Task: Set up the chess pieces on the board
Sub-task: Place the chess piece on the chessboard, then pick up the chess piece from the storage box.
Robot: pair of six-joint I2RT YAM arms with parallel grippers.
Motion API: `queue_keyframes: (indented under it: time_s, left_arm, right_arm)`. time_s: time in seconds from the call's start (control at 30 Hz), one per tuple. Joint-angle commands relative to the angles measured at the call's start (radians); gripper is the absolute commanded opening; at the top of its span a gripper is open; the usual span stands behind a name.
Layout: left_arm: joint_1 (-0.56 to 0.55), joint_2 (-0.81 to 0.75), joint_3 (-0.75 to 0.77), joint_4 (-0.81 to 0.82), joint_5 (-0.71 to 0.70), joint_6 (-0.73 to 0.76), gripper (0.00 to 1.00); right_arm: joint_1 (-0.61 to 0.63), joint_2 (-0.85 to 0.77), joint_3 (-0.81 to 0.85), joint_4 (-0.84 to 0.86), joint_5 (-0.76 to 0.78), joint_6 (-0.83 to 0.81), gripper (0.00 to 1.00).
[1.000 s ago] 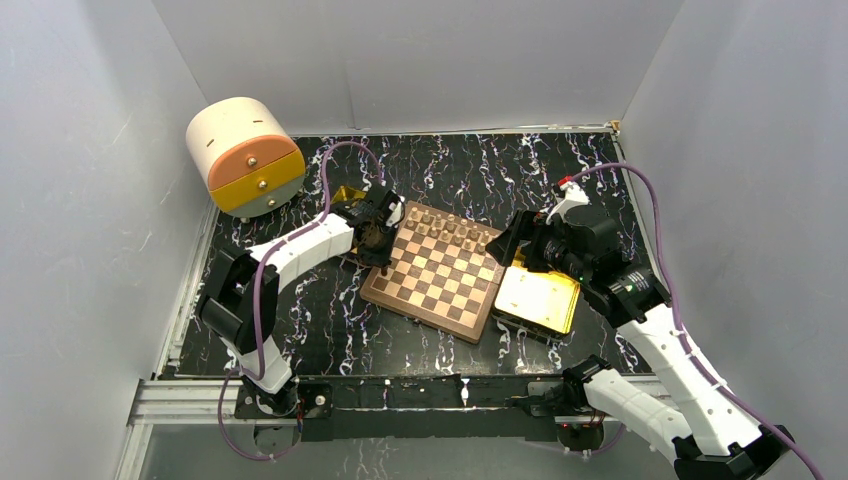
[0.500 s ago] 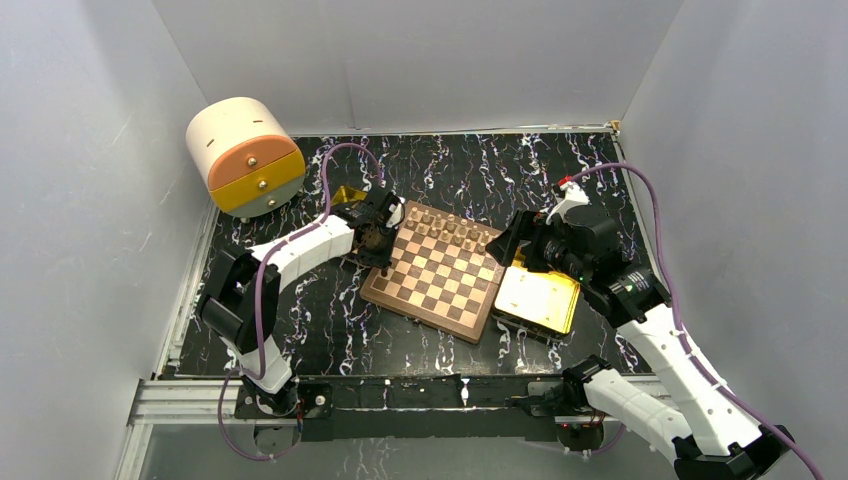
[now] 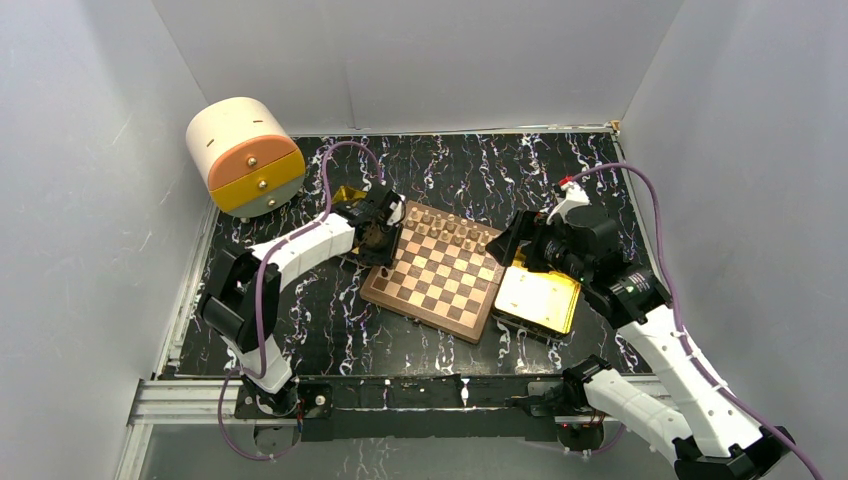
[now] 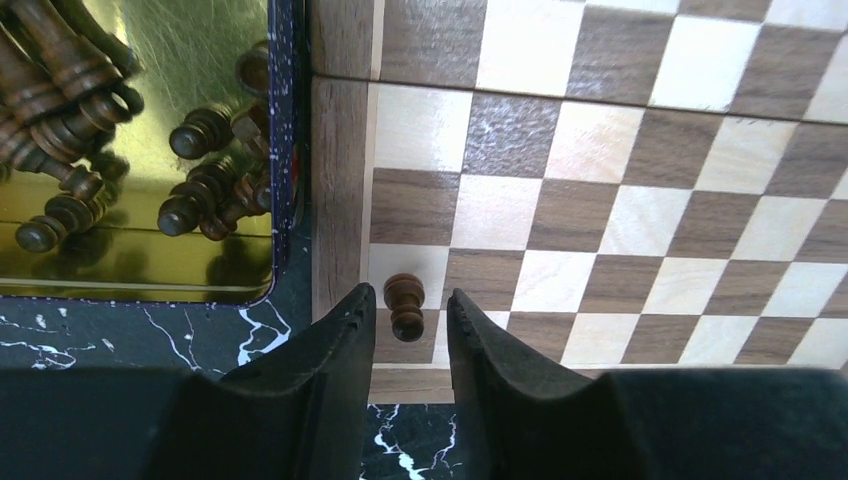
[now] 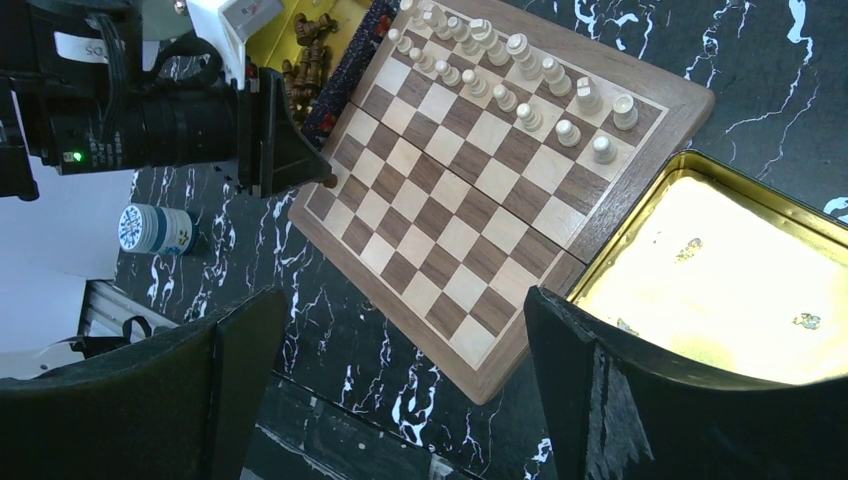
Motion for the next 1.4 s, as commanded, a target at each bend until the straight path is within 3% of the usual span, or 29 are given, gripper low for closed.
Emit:
queue_keyframes:
  time_s: [0.0,0.37,0.57,0.73,0.9,1.07,1.37]
  left_arm:
    - [-0.005,-0.050,0.077,-0.014,0.003,-0.019,0.32]
    - [0.035,-0.091,0.182,-0.025,-0.198,0.012,0.39]
    - [0.169,-0.031,0.265,-0.002,-0.168,0.017,0.39]
    - [0.263,0.071,0.353,0.013,-0.173,0.028,0.31]
    - [0.288,0.168,0.394,0.026,-0.206,0.029,0.30]
    - [0.292,0.227,0.381,0.039,-0.148,0.025,0.30]
    - [0.297,0.323,0.400,0.035,-0.209,0.059,0.30]
  right_arm:
    - [-0.005,-0.016,-0.013,0.042,0.008,-0.006,0.99]
    - [-0.004,-0.016,-0.033,0.046,0.006,-0.010,0.99]
    - [-0.004,-0.015,-0.042,0.053,0.000,-0.010,0.99]
    - [-0.004,-0.004,-0.041,0.066,-0.011,-0.009,0.99]
    - [-0.003,0.016,-0.029,0.080,-0.018,-0.003,0.98]
    - [-0.003,0.036,-0.020,0.091,-0.029,0.004,0.98]
    - [-0.004,0.034,-0.029,0.099,-0.029,0.014,0.98]
